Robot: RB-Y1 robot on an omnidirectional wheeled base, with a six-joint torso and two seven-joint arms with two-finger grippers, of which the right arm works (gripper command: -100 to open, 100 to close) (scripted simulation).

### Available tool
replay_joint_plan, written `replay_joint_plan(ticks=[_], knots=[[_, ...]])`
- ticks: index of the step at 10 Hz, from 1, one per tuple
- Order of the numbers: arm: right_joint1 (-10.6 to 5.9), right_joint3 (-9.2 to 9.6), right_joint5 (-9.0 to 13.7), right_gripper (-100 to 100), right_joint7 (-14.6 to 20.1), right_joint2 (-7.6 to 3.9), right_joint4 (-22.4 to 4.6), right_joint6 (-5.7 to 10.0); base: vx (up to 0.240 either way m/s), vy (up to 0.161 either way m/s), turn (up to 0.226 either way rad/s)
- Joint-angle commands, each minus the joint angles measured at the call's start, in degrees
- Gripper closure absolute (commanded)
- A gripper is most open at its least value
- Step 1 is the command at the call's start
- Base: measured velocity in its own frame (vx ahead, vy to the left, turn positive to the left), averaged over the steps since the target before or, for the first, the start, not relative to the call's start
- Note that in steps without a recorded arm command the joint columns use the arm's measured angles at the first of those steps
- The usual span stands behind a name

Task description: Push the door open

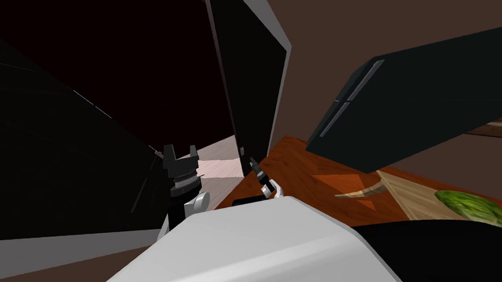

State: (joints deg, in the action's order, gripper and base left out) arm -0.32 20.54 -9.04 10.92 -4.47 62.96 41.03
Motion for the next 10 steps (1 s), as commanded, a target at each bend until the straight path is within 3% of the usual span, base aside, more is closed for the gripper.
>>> replay_joint_plan(ticks=[1, 5, 6, 9, 10], knots=[[-1.05, 0.65, -0.09, -100, 0.28, 0.13, -2.86, 0.76, 0.063, -0.047, 0.028], [-3.55, 2.29, -0.33, -100, 0.97, 0.48, -9.62, 2.26, 0.092, -0.058, 0.024], [-3.55, 2.29, -0.33, -100, 0.97, 0.48, -9.62, 2.26, 0.067, -0.043, 0.006], [-5.19, 3.37, -0.49, -100, 1.43, 0.77, -14.00, 3.25, 0.071, -0.044, 0.018], [-5.19, 3.37, -0.49, -100, 1.43, 0.77, -14.06, 3.25, 0.049, -0.038, 0.009]])
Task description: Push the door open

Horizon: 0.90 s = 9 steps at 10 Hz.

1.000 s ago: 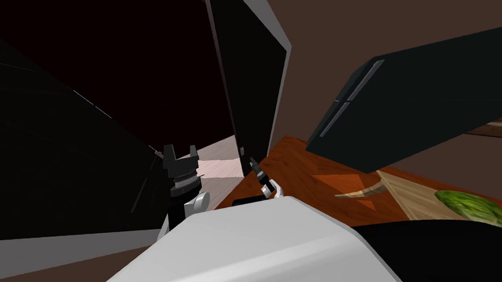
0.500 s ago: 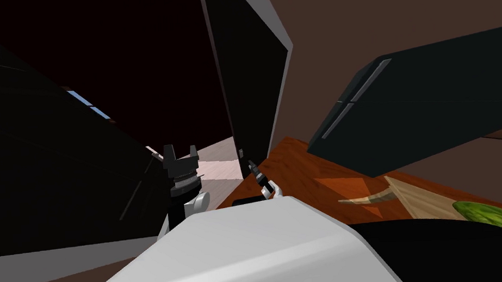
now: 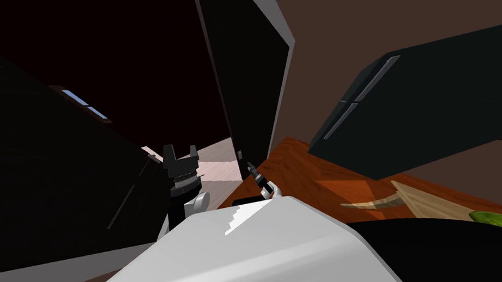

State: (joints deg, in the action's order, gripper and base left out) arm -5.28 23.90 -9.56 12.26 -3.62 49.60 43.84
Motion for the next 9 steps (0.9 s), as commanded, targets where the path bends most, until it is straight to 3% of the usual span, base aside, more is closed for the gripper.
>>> replay_joint_plan(ticks=[1, 8, 9], knots=[[-0.74, 0.35, -0.02, -100, 0.23, 0.02, -2.09, 0.75, 0.053, -0.032, 0.006], [-4.32, 2.71, -0.36, -100, 1.23, 0.98, -11.79, 2.91, 0.107, -0.054, 0.019], [-4.29, 2.34, -0.26, -100, 1.04, 0.97, -11.61, 3.17, 0.071, -0.028, 0.011]])
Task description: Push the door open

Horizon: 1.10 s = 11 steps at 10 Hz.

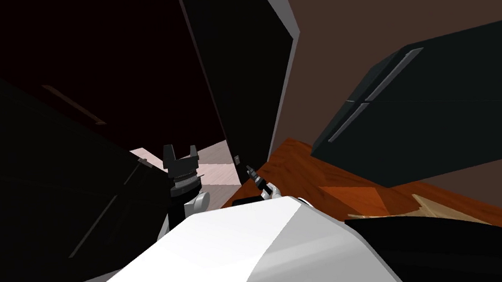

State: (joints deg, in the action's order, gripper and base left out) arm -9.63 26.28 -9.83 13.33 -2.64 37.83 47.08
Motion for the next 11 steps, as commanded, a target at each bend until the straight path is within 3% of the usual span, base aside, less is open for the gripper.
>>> replay_joint_plan(ticks=[1, 4, 9, 10, 11], knots=[[0.02, -0.18, 0.08, -100, -0.21, -0.34, -0.17, 0.06, 0.083, 0.062, 0.033], [0.07, -0.61, 0.25, -100, -0.68, -0.49, -0.55, 0.21, 0.185, 0.122, 0.031], [0.16, -1.34, 0.55, -100, -1.52, 0.88, -1.21, 0.46, 0.195, 0.123, 0.032], [0.19, -1.23, 0.50, -100, -1.38, 0.58, -1.03, 0.39, 0.081, 0.047, -0.010], [0.19, -1.23, 0.50, 100, -1.38, 0.58, -1.03, 0.39, -0.019, -0.007, 0.003]])
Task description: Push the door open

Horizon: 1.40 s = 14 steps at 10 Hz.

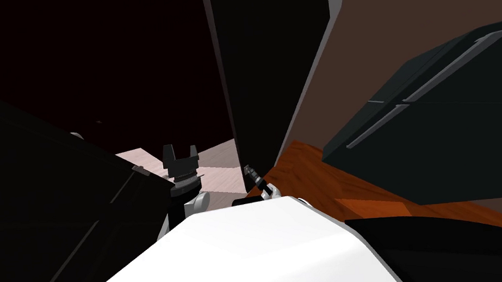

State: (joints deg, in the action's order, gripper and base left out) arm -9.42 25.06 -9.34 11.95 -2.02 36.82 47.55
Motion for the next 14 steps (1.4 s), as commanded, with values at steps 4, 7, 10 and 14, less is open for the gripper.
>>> replay_joint_plan(ticks=[4, 7, 10, 14], knots=[[-0.01, -0.02, 0.00, 100, 0.01, -0.03, -0.02, -0.07, -0.016, -0.010, 0.003], [-0.01, -1.06, 0.45, 100, -0.53, -0.48, -0.25, -0.29, 0.067, 0.068, -0.018], [-0.11, -2.50, 1.09, 100, -1.22, -0.88, -0.43, -0.41, 0.127, 0.118, -0.023], [-0.26, -4.82, 2.12, 100, -2.35, -1.32, -0.72, -0.59, 0.134, 0.143, -0.041]])
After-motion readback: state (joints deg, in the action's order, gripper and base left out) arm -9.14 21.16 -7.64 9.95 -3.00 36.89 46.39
